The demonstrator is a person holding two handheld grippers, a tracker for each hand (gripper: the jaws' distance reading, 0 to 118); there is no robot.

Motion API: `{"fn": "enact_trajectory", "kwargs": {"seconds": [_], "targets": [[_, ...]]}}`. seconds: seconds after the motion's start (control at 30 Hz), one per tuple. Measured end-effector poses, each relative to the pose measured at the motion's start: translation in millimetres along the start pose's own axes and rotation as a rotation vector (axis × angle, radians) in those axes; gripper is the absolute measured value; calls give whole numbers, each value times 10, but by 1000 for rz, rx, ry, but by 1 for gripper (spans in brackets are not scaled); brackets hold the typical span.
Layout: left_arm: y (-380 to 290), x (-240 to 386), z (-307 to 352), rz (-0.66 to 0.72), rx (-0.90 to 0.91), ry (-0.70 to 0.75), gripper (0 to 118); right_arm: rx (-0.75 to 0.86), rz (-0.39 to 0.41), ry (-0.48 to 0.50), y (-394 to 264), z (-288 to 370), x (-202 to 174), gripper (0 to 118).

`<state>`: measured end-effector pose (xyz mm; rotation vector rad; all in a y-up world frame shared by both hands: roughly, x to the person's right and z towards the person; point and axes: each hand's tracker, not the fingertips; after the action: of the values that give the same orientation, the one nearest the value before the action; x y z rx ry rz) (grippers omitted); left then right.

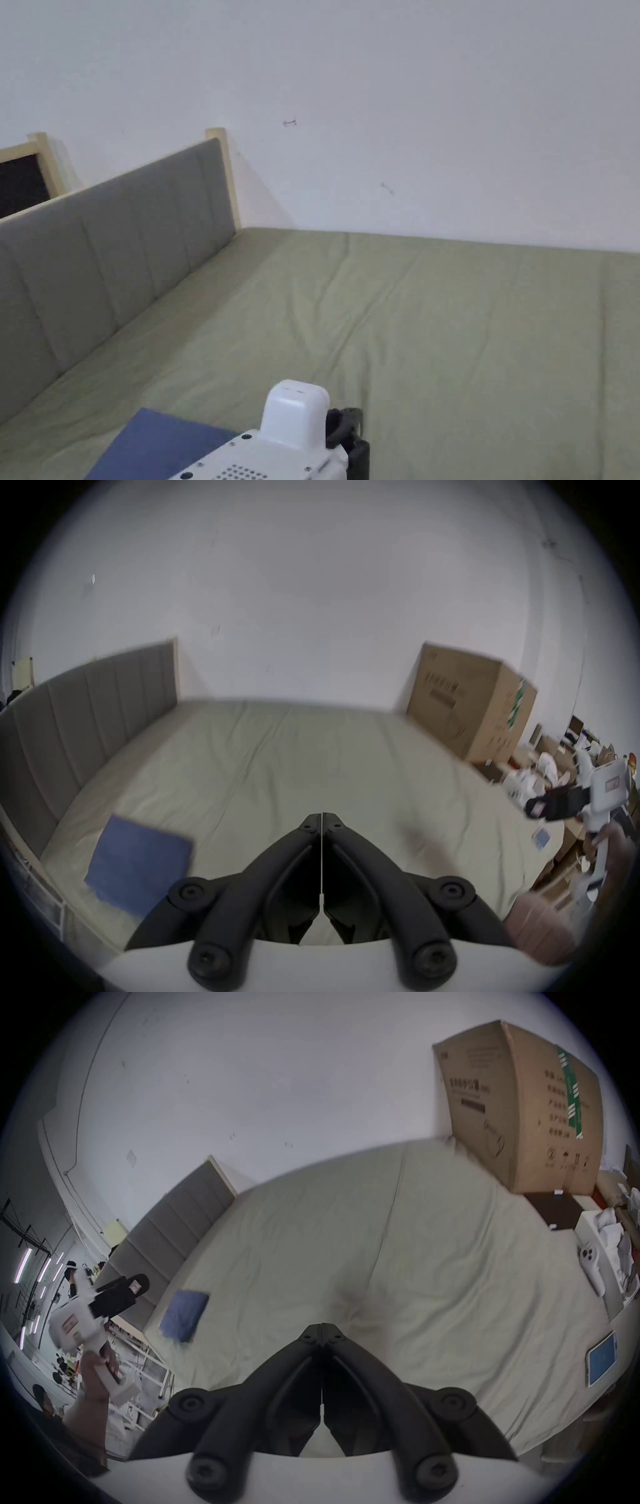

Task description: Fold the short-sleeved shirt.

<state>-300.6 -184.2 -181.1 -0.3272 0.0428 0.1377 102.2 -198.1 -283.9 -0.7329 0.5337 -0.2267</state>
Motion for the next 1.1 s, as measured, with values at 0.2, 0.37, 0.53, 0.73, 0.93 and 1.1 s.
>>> {"fn": "enact_trajectory", "kwargs": {"seconds": [0.2, 0.37, 0.53, 0.73, 0.93, 1.1], "targets": [[429, 939, 332, -93, 249, -9, 0, 411, 221, -73, 191, 665, -241, 0], [517, 1351, 564, -184, 414, 89, 0, 734, 245, -224, 110, 962, -231, 0], [353, 1516, 615, -229, 429, 161, 0, 764, 260, -337, -2, 979, -144, 0], [298, 1528, 683, -228, 432, 170, 0, 745, 248, -341, -45, 1063, -132, 0], [369, 1475, 662, -172, 400, 93, 118, 768, 278, -379, -48, 1079, -176, 98], [358, 1538, 758, -192, 422, 103, 118, 783, 295, -395, -47, 1104, -372, 118]]}}
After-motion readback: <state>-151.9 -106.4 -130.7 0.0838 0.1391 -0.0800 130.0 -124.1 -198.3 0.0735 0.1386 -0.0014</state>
